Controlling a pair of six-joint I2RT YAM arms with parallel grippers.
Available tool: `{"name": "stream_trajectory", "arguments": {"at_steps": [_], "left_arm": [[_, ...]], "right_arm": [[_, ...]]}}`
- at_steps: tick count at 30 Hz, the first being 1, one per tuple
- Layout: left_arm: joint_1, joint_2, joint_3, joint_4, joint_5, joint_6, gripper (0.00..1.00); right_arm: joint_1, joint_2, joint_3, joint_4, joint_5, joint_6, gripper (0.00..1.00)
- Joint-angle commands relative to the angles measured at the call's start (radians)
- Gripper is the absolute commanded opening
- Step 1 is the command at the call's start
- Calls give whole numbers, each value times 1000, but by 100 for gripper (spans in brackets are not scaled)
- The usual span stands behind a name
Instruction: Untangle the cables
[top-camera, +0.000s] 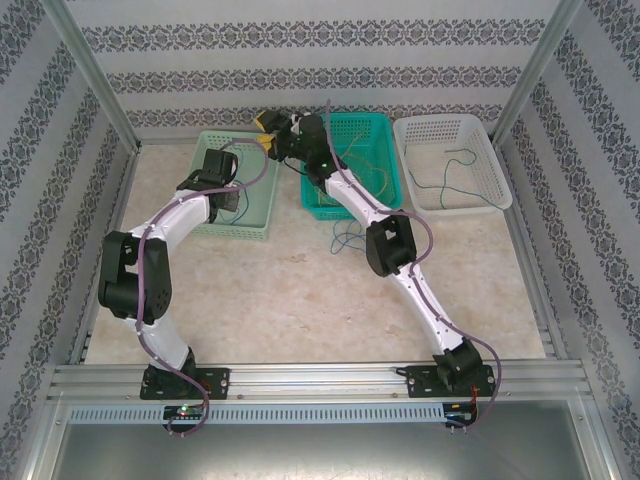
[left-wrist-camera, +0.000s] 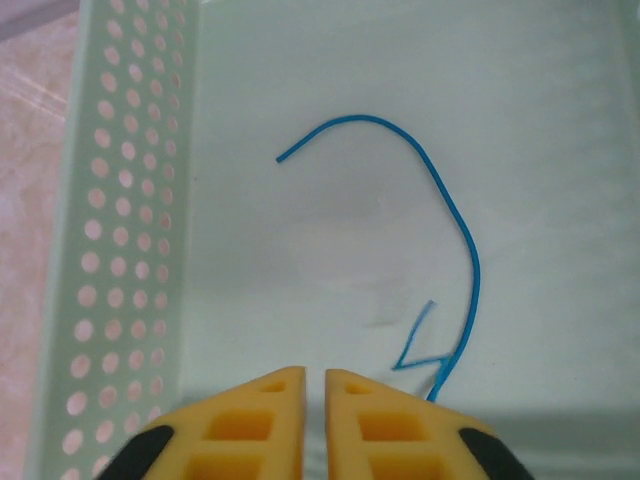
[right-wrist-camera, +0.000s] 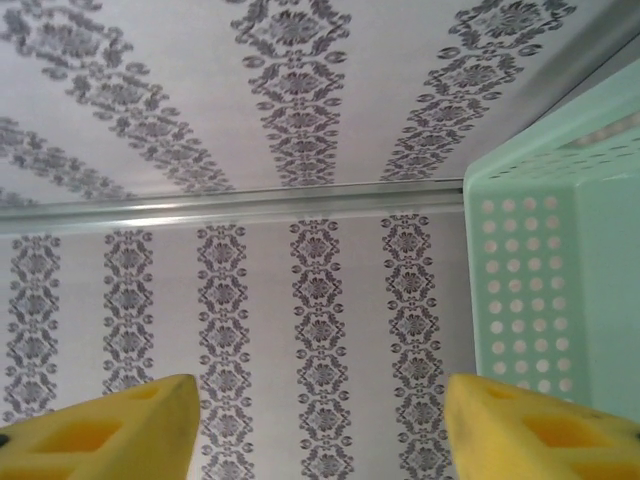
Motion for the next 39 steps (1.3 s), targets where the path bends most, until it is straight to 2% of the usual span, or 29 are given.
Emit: {"name": "stream_trajectory", "arguments": {"at_steps": [1, 2, 4, 5, 6, 9, 11, 15, 19, 23, 28, 32, 36, 39], "left_arm": [[10, 5, 29, -94, -15, -64, 28], [11, 6, 34, -110, -9, -75, 37], [16, 4, 57, -148, 15, -98, 63], [20, 1, 74, -166, 35, -109, 72], [28, 0, 94, -189, 64, -118, 73], [64, 1, 137, -244, 107, -164, 75], [110, -4, 137, -256, 167, -203, 74], [192, -9, 113, -249, 275, -252, 66], [226, 2, 122, -273, 316, -272, 68], [262, 14, 115, -256, 457, -309, 69], [251, -12, 115, -207, 593, -269, 68], [238, -21, 125, -178, 602, -289, 71], [227, 6, 131, -168, 683, -287, 70], [210, 15, 118, -155, 676, -285, 69]], "right_arm": [[24, -46, -5, 8, 18, -26, 77], [25, -45, -5, -4, 26, -27, 80], [23, -50, -5, -42, 49, -27, 82], [23, -54, -4, -61, 57, -24, 82], [22, -58, -5, -79, 62, -14, 83], [14, -67, -10, -124, 53, 15, 94], [11, -69, -2, -137, 29, 1, 97], [20, -78, 7, -165, 3, -21, 97], [33, -74, 12, -171, -18, -42, 98], [42, -73, -28, -157, -66, -17, 98], [54, -83, -28, -178, -123, -56, 98], [57, -105, -28, -260, -162, -118, 98], [51, -127, -40, -233, -239, -138, 98], [56, -153, -24, -193, -280, -143, 98]]}}
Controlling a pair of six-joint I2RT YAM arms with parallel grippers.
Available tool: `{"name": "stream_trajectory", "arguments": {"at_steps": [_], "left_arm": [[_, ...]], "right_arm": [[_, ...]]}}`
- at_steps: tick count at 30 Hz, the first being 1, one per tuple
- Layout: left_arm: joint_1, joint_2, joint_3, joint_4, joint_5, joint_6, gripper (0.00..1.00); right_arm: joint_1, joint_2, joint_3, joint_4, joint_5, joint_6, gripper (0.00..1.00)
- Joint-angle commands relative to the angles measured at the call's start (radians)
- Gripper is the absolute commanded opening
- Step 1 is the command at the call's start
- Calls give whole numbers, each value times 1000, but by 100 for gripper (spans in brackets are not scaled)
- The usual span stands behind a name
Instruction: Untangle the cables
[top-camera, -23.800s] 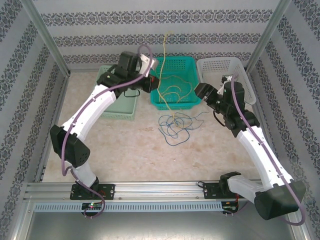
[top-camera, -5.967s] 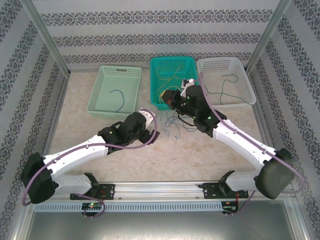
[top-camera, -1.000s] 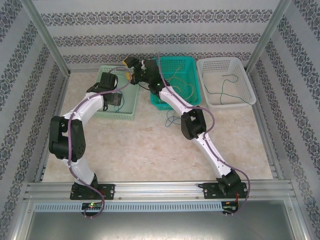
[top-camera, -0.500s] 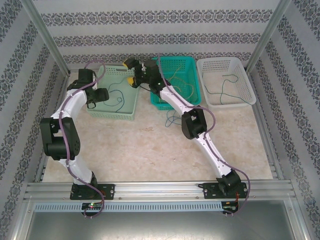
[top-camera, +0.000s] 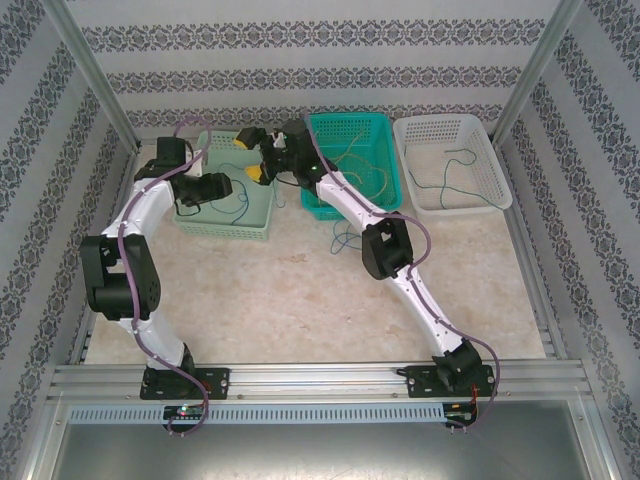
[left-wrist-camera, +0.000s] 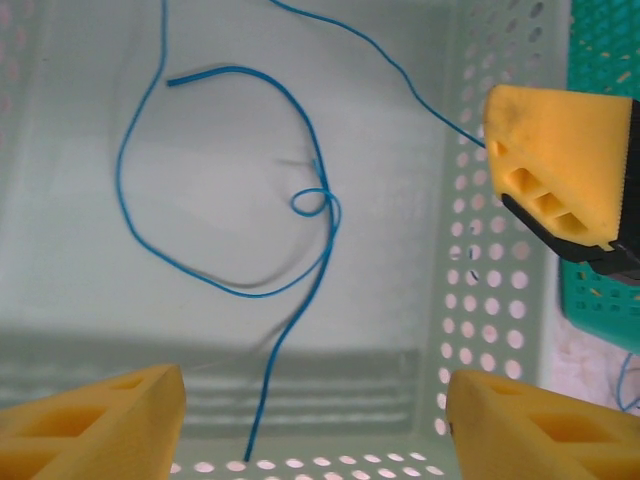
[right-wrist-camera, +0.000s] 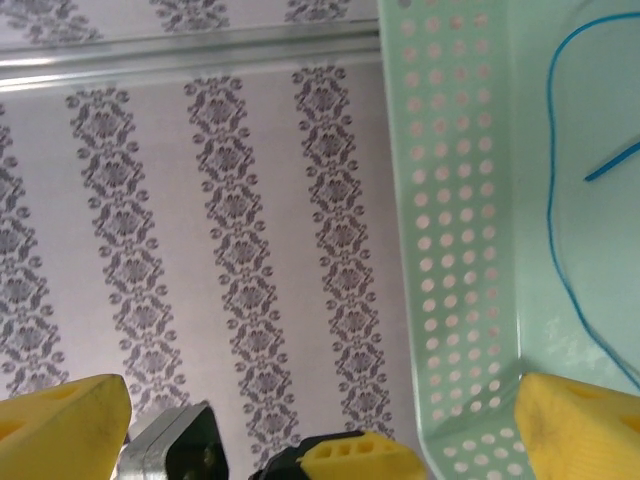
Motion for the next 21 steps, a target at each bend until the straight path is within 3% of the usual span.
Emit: {"name": "stream_trajectory", "arguments": {"at_steps": [1, 5, 9, 16, 21], "left_arm": [[-24, 10, -11, 52, 46, -16, 68], [-25, -63, -81, 126, 57, -35, 69], [-55, -107, -96, 115, 89, -22, 70], [-235, -128, -73, 87, -36, 8, 71], [-245, -129, -98, 149, -36, -68, 72]], "right_arm": [[6, -101, 20, 63, -90, -31, 98], [-15, -168, -8, 84, -137, -62, 98], [-34, -346, -171, 20, -141, -281, 98], [-63, -774, -652, -85, 92, -691, 98], [-36, -1004, -974, -178, 293, -946, 98]]}}
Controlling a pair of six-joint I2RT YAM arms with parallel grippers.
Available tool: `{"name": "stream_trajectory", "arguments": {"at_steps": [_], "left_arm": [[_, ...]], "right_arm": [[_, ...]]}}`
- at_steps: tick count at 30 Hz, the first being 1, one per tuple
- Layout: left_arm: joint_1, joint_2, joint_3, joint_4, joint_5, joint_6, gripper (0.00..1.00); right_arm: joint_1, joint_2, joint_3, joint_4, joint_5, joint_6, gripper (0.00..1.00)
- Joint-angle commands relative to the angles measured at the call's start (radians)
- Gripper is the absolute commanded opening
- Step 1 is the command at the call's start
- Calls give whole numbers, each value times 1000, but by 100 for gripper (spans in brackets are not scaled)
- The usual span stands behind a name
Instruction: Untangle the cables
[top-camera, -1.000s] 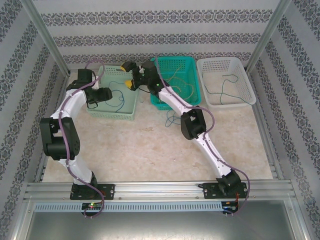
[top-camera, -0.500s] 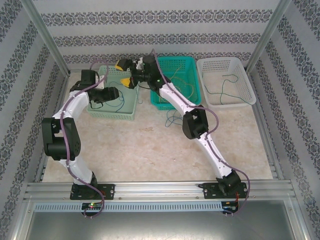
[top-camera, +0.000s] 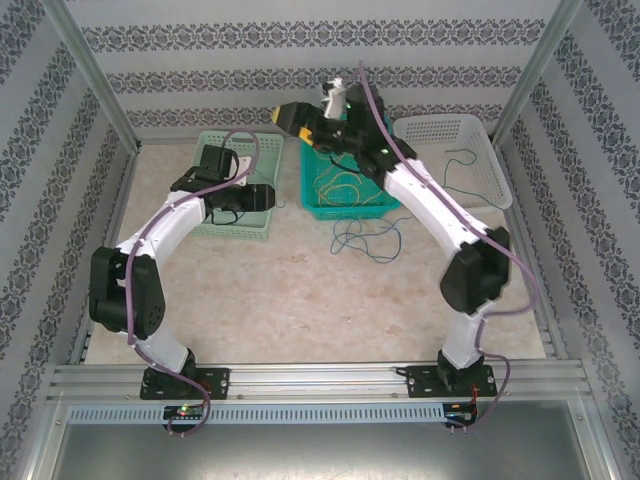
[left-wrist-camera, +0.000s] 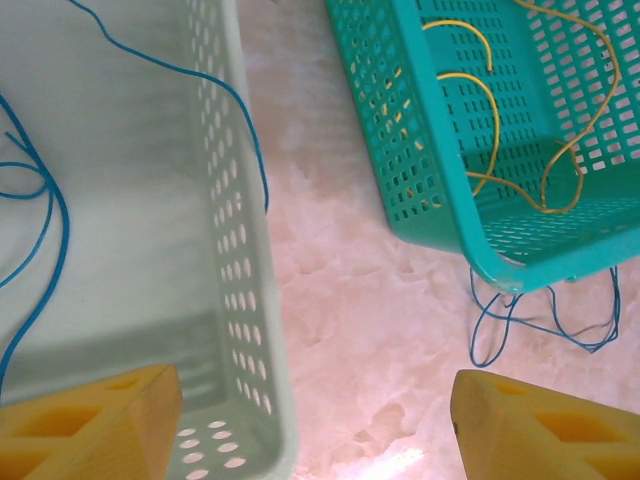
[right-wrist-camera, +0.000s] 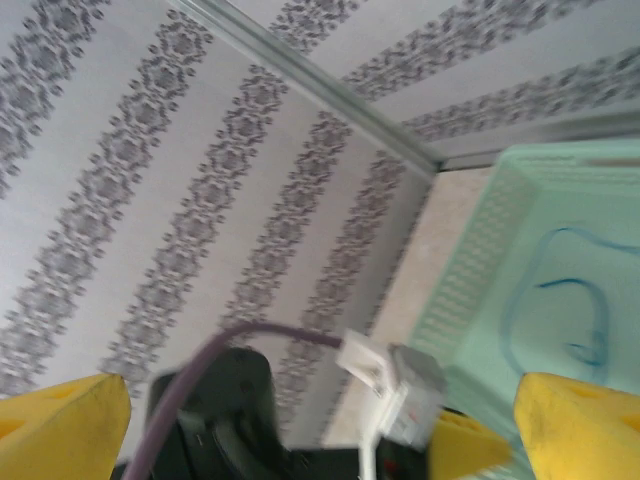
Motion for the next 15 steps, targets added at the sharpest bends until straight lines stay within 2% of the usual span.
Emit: {"name": "stream_trajectory", "arguments": {"at_steps": [1, 5, 12, 15], "left_arm": [[15, -23, 1, 54, -18, -38, 72], [15, -13, -1, 24, 20, -12, 70], [6, -36, -79, -36, -66, 49, 68], [-1, -49, -102, -32, -87, 48, 66]], "right_arm": [[39, -81, -161, -104, 173, -269, 98], [90, -161, -308, -145, 292, -327, 97], [109, -312, -529, -304, 586, -359, 81], [96, -377, -623, -404, 672, -336, 80]]}}
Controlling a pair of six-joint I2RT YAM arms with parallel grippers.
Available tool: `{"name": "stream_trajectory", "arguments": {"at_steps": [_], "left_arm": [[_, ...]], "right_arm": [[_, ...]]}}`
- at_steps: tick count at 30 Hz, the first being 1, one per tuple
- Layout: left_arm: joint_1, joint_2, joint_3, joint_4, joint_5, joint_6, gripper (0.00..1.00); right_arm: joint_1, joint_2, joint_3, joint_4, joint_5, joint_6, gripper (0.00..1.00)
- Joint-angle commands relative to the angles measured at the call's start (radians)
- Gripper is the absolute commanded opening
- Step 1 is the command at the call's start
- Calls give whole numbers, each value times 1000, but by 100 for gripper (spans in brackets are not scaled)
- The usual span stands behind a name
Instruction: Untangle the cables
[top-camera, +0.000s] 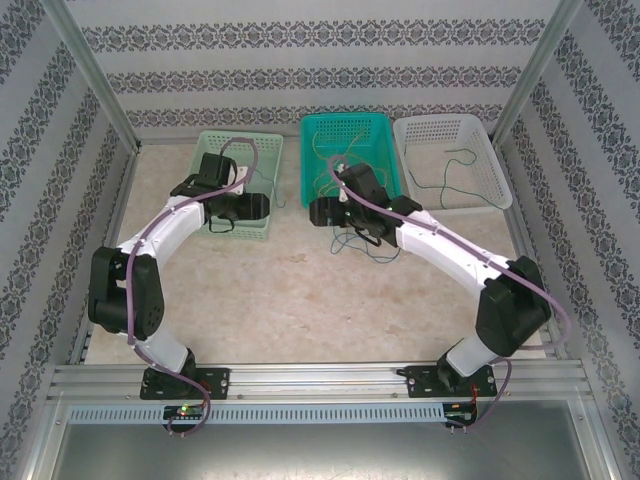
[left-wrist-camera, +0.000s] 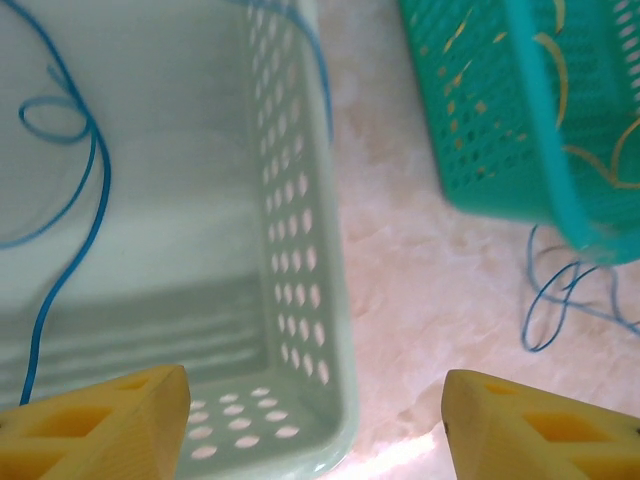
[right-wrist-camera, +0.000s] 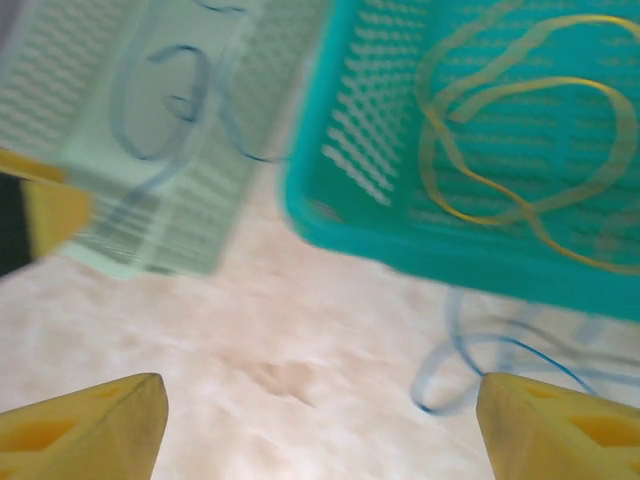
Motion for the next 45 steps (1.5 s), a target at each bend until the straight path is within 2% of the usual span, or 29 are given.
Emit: {"name": "stream_trajectory", "arguments": {"at_steps": [1, 4, 8, 14, 23, 32, 39, 42, 45], "left_arm": [[-14, -50, -27, -16, -50, 26, 66], [-28, -62, -36, 8, -60, 17, 67], [-32, -56, -23, 13, -47, 4, 67], [-34, -68, -24, 13, -49, 1, 67], [-34, -73, -30, -2, -57, 19, 68], [-33, -66, -26, -14, -65, 37, 68], [-33, -56, -23, -15, -61, 40, 68], [-33, -56, -24, -18, -61, 41, 68], [-33, -67, -26, -19, -67, 41, 68]], "right_arm": [[-17, -113, -92, -125, 165, -16, 78], [-31, -140, -172, -182, 139, -26, 72], [-24, -92, -202, -253, 149, -61, 71], [-25, 26, -141, -301, 181, -83, 65], [-3, 266, 7, -373, 269, -142, 62], [-23, 403, 44, -401, 281, -152, 47], [-20, 353, -8, -335, 242, -150, 7], [7, 322, 10, -362, 191, -195, 0], [43, 251, 38, -399, 135, -212, 0]]}}
